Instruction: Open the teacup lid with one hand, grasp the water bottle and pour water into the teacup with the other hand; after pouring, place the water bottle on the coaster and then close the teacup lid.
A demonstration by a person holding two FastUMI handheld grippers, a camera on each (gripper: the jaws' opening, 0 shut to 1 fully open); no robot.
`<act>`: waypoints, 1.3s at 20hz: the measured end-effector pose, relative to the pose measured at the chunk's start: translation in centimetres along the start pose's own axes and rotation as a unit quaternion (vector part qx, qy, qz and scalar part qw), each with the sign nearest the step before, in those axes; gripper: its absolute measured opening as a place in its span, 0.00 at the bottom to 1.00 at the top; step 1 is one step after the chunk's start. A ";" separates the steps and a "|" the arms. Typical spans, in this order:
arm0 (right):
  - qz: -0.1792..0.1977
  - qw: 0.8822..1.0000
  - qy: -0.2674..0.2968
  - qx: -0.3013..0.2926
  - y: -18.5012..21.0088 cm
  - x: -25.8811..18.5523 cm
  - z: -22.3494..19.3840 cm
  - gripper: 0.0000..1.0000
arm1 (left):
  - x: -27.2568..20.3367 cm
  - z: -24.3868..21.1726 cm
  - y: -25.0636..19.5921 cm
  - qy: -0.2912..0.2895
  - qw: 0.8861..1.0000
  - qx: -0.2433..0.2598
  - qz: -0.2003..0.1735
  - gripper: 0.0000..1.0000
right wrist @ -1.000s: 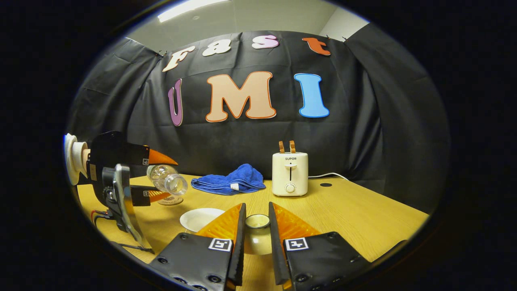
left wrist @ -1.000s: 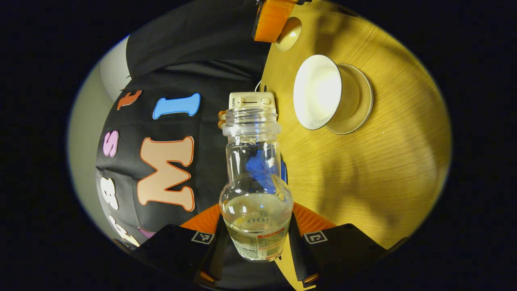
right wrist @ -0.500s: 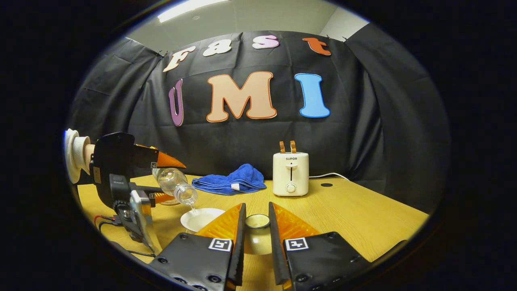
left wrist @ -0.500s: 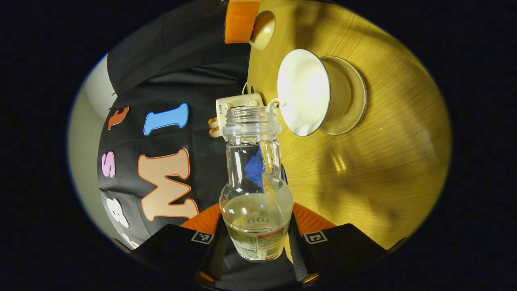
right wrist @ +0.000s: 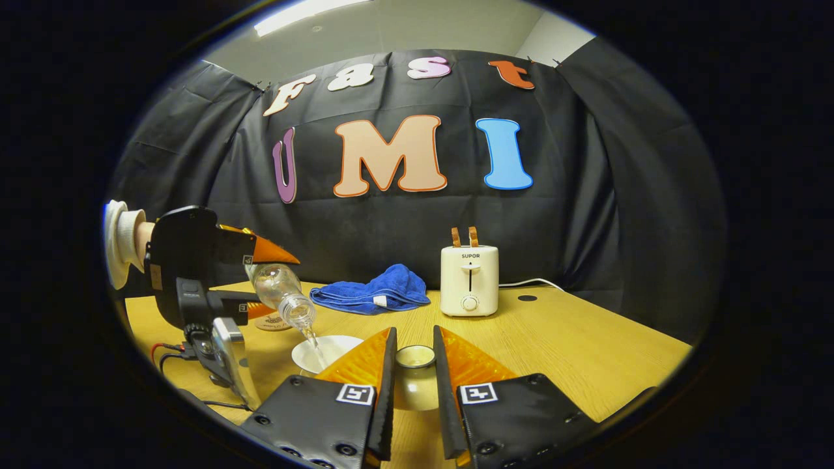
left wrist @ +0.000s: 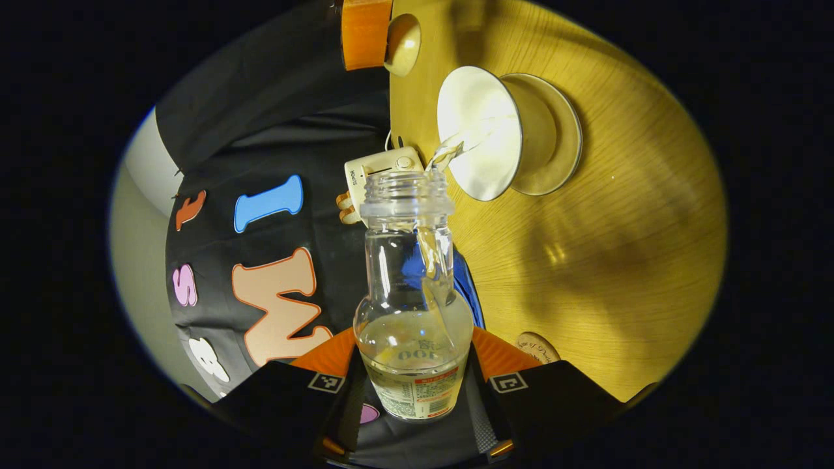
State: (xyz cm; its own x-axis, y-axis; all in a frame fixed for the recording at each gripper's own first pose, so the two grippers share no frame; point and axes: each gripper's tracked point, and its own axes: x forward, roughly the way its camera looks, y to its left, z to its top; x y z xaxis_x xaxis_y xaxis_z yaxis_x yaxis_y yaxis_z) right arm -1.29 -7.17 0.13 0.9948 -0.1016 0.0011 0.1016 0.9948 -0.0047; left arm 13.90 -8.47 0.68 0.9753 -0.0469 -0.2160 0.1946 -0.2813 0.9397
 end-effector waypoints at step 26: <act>0.001 1.000 0.000 0.000 0.0 0.0 0.0 0.33 | -0.3 0.1 2.7 0.004 0.993 0.109 0.043 0.65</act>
State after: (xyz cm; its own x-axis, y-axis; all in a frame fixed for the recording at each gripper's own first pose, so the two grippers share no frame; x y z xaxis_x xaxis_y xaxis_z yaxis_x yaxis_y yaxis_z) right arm -1.28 -7.17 0.17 0.9951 -0.0993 0.0002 0.0993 0.9950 -0.0045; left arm 14.13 -9.34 3.22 0.9883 -0.0733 -0.1340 0.0831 -0.4780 0.8744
